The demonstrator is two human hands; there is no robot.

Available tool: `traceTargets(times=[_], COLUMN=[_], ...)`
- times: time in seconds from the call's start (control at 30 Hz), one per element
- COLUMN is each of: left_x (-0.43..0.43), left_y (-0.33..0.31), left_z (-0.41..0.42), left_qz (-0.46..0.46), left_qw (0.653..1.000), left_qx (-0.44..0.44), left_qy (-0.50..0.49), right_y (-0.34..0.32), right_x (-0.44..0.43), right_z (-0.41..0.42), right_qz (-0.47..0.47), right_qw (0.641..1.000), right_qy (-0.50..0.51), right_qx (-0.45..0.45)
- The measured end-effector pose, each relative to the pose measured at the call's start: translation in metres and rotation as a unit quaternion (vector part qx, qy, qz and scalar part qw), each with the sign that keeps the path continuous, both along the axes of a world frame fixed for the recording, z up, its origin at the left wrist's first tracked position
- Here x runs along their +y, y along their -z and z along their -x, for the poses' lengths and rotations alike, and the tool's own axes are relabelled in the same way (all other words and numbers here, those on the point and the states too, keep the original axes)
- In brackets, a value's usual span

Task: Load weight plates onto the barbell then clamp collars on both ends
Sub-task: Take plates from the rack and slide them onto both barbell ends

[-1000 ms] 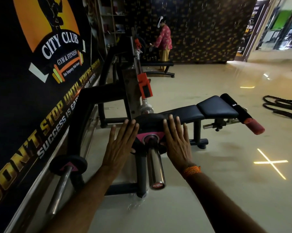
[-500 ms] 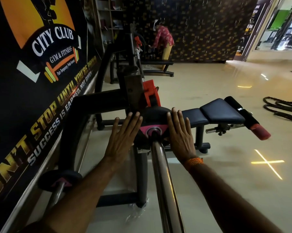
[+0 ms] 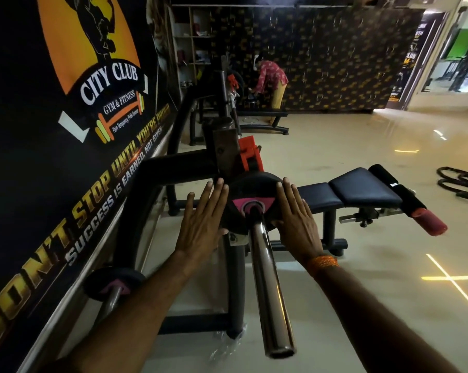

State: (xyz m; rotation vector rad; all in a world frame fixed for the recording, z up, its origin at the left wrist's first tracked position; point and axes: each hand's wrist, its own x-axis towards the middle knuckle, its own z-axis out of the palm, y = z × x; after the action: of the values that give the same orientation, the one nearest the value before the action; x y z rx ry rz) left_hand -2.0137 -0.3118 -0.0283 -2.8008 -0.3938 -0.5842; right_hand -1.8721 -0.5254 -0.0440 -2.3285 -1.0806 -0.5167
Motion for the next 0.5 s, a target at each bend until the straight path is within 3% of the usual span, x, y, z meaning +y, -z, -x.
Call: traceTargets(times=[0.17,0.5], left_x=[-0.026,-0.046], left_y=[-0.031,-0.056], left_z=[0.064,0.181], left_qz=[0.109,0.179], left_qw=[0.993,0.980], left_qx=[-0.032,-0.082], left_qy=[-0.004,-0.004], right_y=[-0.036,-0.085], right_x=[-0.024,-0.020], right_z=[0.049,0.168], right_qz=[-0.025,0.012], right_qw=[0.998,0.995], right_qy=[-0.030,-0.097], right_qx=[0.041,0.018])
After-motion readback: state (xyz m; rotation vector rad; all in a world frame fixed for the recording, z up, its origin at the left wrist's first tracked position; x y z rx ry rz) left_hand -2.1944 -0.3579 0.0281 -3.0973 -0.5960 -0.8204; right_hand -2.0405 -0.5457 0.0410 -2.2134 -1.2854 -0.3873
